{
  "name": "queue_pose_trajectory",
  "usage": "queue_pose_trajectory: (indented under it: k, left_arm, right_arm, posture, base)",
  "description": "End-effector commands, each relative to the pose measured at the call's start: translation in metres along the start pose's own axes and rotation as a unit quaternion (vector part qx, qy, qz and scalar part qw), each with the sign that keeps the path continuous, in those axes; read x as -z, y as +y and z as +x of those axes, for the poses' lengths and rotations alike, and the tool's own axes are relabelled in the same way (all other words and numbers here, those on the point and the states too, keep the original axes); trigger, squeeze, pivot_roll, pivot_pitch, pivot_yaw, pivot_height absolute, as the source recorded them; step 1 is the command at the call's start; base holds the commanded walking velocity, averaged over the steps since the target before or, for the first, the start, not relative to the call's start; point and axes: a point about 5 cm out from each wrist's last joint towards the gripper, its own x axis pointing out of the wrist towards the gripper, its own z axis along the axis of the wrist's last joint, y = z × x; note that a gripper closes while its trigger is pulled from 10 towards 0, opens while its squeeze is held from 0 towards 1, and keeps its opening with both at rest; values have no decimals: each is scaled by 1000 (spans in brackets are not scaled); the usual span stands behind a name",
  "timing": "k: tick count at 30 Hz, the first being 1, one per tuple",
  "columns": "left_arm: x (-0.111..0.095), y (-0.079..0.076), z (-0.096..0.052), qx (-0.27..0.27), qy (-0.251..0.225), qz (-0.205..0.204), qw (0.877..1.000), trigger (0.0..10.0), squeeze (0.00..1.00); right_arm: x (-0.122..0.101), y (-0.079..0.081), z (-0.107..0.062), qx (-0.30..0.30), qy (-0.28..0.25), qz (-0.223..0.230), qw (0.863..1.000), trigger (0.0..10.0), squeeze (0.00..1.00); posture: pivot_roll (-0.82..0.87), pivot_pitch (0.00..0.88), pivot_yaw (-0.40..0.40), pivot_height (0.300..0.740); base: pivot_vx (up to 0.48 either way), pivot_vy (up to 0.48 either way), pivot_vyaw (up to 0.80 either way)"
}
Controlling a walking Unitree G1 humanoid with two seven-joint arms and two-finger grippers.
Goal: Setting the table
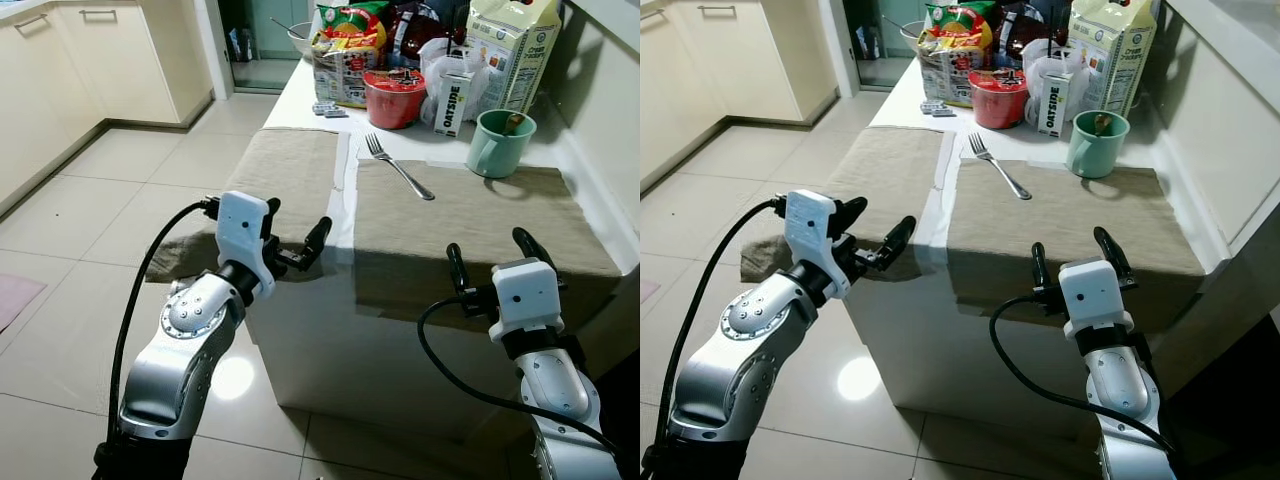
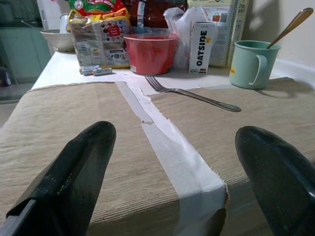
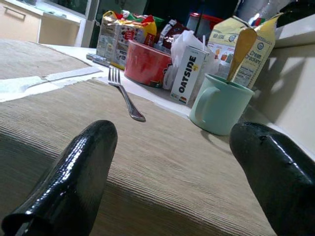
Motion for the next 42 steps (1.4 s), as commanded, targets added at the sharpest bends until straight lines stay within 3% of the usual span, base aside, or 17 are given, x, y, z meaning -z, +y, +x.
queue_pose_trajectory:
  k: [1, 5, 7, 17, 35, 42]
  left_arm:
    - [-2, 7, 3, -4, 5, 6, 1000, 10000, 0]
    - [-5, 12, 5, -15, -1, 9, 1000, 10000, 0]
    - [-8, 15, 5, -23, -11, 7, 1000, 0, 0]
    - [-7, 19, 3, -44, -18, 18, 999, 0, 0]
    - [2, 16, 0, -40, -13, -8, 999, 0, 0]
    - [2, 18, -1, -47, -17, -4, 999, 0, 0]
  right_arm:
    - [-4, 0, 4, 4, -11, -1, 1000, 10000, 0]
    - [-4, 0, 4, 4, -12, -3, 1000, 10000, 0]
    - [-4, 0, 4, 5, -11, -3, 1000, 10000, 0]
    - [-4, 0, 5, 4, -13, -4, 1000, 10000, 0]
    - [-3, -2, 10, 5, -5, 0, 1000, 10000, 0]
    - [-2, 0, 10, -4, -5, 7, 1000, 10000, 0]
  posture:
    - [-182, 6, 76, 732]
    - [-183, 6, 77, 732]
    - [-184, 9, 77, 732]
    - [-176, 10, 72, 732]
    - [-183, 0, 65, 732]
    - [-179, 0, 59, 696]
  base:
    - [0, 0, 0]
    - [0, 0, 0]
    - [0, 0, 0]
    - [0, 0, 0]
    - [0, 0, 0]
    - [0, 0, -130]
